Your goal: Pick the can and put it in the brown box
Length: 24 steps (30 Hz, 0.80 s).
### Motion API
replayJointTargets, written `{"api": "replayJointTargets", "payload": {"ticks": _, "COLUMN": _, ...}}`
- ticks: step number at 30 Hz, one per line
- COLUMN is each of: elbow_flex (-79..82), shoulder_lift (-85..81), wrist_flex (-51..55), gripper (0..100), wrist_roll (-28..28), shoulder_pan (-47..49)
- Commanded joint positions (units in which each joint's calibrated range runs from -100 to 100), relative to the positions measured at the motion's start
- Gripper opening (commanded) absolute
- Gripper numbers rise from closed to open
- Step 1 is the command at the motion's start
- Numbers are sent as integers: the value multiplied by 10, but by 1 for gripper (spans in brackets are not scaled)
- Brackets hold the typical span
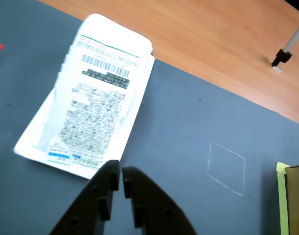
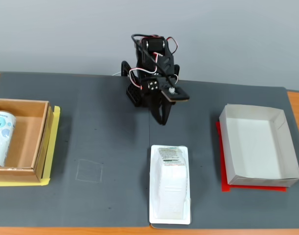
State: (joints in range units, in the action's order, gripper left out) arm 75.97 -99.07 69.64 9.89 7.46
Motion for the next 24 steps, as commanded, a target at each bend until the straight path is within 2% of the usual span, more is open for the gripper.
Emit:
{"api": "replayJointTargets", "payload": {"ticks": 1, "elbow_flex": 63, "shoulder_lift": -5, "wrist_flex": -82, "gripper": 1, "wrist_roll": -2, "shoulder_pan": -45}}
{"api": "replayJointTargets", "payload": {"ticks": 6, "elbow_flex": 133, "shoulder_lift": -6, "wrist_flex": -104, "gripper": 1, "wrist_roll": 1, "shoulder_pan": -96}}
{"api": "replayJointTargets", "payload": {"ticks": 13, "elbow_flex": 212, "shoulder_lift": -7, "wrist_flex": -98, "gripper": 1, "wrist_roll": -2, "shoulder_pan": -98}}
{"api": "replayJointTargets", "payload": {"ticks": 24, "elbow_flex": 208, "shoulder_lift": -7, "wrist_flex": -86, "gripper": 1, "wrist_roll": -16, "shoulder_pan": -94}}
